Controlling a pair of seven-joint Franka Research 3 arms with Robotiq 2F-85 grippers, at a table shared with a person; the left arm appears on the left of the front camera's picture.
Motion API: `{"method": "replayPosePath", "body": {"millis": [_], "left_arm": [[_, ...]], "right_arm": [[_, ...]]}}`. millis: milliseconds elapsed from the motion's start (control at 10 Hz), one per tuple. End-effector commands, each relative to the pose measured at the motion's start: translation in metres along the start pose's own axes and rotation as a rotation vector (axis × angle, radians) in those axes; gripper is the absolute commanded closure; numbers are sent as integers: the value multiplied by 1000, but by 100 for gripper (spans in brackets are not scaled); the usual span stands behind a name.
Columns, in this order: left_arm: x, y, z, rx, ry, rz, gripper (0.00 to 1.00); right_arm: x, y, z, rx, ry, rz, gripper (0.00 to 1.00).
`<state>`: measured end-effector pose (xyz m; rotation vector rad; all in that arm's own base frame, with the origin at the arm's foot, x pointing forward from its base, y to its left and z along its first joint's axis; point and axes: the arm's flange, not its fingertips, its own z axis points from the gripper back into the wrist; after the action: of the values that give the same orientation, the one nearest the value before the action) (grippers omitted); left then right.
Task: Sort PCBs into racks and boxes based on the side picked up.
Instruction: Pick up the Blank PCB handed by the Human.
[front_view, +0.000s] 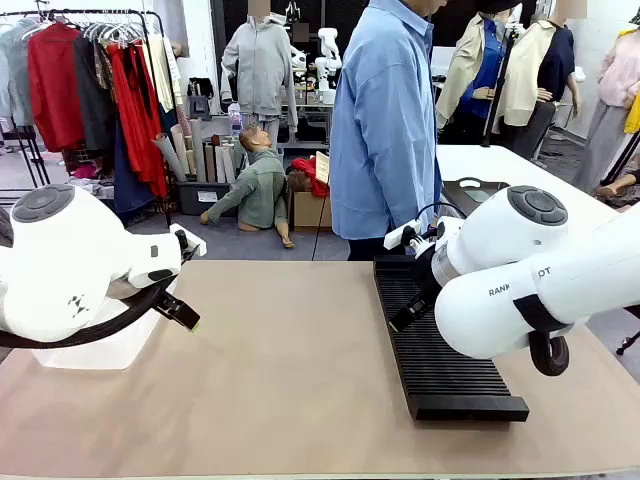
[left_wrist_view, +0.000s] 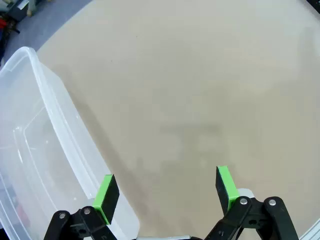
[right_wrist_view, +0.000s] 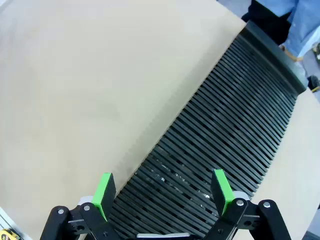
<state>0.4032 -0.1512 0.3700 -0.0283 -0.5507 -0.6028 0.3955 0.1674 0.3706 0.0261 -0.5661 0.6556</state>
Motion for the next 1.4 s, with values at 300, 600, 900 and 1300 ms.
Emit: {"method": "replayPosePath", "body": {"millis": [300, 600, 900, 1300], "left_arm": [[0, 0, 0, 0, 0, 0, 0], [0, 0, 0, 0, 0, 0, 0], [0, 0, 0, 0, 0, 0, 0], [14, 15, 31, -63, 10, 7, 0]], "right_arm": [[0, 0, 0, 0, 0, 0, 0], [0, 0, 0, 0, 0, 0, 0], [0, 0, 0, 0, 0, 0, 0], [26, -11, 33, 40, 1, -42, 0]]}}
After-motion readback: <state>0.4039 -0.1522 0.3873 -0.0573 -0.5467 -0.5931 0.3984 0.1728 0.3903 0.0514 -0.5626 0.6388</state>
